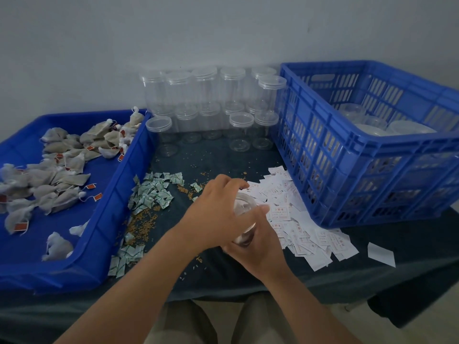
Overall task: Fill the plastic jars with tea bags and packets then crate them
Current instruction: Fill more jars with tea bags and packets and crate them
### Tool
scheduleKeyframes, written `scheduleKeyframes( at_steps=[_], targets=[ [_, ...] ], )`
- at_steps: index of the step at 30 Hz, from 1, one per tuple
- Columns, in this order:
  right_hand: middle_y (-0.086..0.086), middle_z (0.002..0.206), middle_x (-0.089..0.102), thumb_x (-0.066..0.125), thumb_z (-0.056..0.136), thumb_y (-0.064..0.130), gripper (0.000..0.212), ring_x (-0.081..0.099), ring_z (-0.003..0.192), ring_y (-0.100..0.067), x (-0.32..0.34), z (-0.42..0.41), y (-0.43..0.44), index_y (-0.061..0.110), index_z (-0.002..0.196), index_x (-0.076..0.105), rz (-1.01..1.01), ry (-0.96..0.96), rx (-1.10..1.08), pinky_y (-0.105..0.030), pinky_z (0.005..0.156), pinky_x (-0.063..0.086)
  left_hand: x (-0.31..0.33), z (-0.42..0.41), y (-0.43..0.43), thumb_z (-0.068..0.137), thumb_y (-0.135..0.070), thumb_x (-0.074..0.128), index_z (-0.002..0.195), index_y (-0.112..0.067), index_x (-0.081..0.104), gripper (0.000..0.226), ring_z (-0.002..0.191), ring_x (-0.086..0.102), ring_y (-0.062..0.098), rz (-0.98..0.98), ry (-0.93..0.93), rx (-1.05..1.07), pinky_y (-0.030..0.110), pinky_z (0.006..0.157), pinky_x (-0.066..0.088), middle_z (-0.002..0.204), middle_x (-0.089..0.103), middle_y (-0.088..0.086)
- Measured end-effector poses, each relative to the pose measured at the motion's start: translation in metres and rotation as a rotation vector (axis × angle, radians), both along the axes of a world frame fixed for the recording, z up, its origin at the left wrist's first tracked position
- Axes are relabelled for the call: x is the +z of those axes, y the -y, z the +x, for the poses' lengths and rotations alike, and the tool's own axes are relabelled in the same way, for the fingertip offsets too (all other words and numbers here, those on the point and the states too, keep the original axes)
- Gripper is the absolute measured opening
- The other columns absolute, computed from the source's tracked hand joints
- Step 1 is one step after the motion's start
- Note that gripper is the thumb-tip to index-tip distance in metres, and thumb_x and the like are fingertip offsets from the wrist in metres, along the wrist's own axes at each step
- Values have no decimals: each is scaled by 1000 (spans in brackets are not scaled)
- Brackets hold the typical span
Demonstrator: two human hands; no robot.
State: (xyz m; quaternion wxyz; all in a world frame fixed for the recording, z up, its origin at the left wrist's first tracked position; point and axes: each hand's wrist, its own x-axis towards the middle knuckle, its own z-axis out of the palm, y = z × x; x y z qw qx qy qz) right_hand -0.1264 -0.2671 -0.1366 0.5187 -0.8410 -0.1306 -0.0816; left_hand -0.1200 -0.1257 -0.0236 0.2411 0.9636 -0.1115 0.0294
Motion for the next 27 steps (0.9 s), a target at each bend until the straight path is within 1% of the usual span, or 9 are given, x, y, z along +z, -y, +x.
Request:
scheduleKeyframes(
  at_steps=[4, 9, 12, 15, 18, 21, 23, 25, 27],
  targets=[
    [23, 83, 66, 85, 72, 63, 62, 69, 79, -5, -8, 5, 0, 25, 115, 63, 7, 30, 28, -12, 65, 48, 3, 12, 28, 92, -86, 19, 149, -25, 47, 88, 140, 46, 27, 221, -15, 72, 51, 112, 43, 148, 53, 1],
    [30, 75, 61, 78, 77, 55, 30, 63, 74, 3, -9, 6, -1, 40, 98, 61, -66, 106, 5, -8, 62, 43, -5, 19, 47, 106, -61, 27, 148, -21, 48, 61, 130, 50, 32, 419, -112, 54, 53, 99, 44, 144, 54, 6],
    [29, 87, 55, 60, 77, 65, 52, 56, 76, 5, -12, 7, -2, 32, 116, 66, -213, 135, -69, -6, 63, 37, -9, 18, 48, 106, -49, 32, 139, -20, 52, 48, 117, 54, 31, 567, 5, -47, 48, 90, 45, 134, 57, 6],
    [16, 107, 65, 42, 78, 73, 69, 46, 84, 8, -12, 9, -6, 30, 129, 62, -481, 206, -102, 0, 68, 24, -10, 21, 41, 105, -43, 31, 137, -21, 56, 46, 111, 56, 26, 606, 102, -189, 44, 90, 48, 131, 60, 3],
    [16, 103, 65, 59, 72, 75, 70, 42, 85, 10, -9, 9, -6, 29, 124, 56, -391, 200, -163, 2, 64, 29, -5, 27, 27, 100, -40, 31, 148, -31, 55, 54, 127, 54, 19, 552, 95, -392, 42, 101, 48, 148, 57, -7],
    [21, 116, 53, 64, 76, 76, 73, 40, 97, 9, -9, 11, -7, 29, 130, 53, -396, 282, -156, 3, 87, 30, 5, 27, 21, 87, -43, 32, 146, -41, 58, 65, 141, 47, 9, 480, 21, -477, 39, 111, 45, 155, 52, -18],
    [31, 122, 46, 63, 75, 73, 66, 49, 102, 9, -6, 12, -5, 37, 128, 48, -393, 323, -129, -3, 78, 37, 7, 23, 24, 91, -53, 36, 143, -43, 61, 59, 145, 44, 7, 450, 25, -445, 40, 115, 43, 156, 52, -19],
    [41, 120, 36, 62, 75, 68, 68, 44, 100, 11, -5, 14, -6, 39, 134, 43, -433, 324, -85, -10, 70, 41, 3, 18, 30, 101, -66, 34, 145, -38, 60, 58, 147, 43, 17, 473, 43, -312, 46, 119, 36, 158, 50, -9],
    [26, 116, 40, 53, 83, 61, 59, 35, 92, 5, -1, 12, -10, 32, 134, 47, -489, 376, -70, -12, 67, 38, -1, 10, 36, 100, -75, 28, 144, -26, 56, 71, 140, 46, 31, 548, -3, -52, 55, 112, 40, 152, 52, 3]
  ],
)
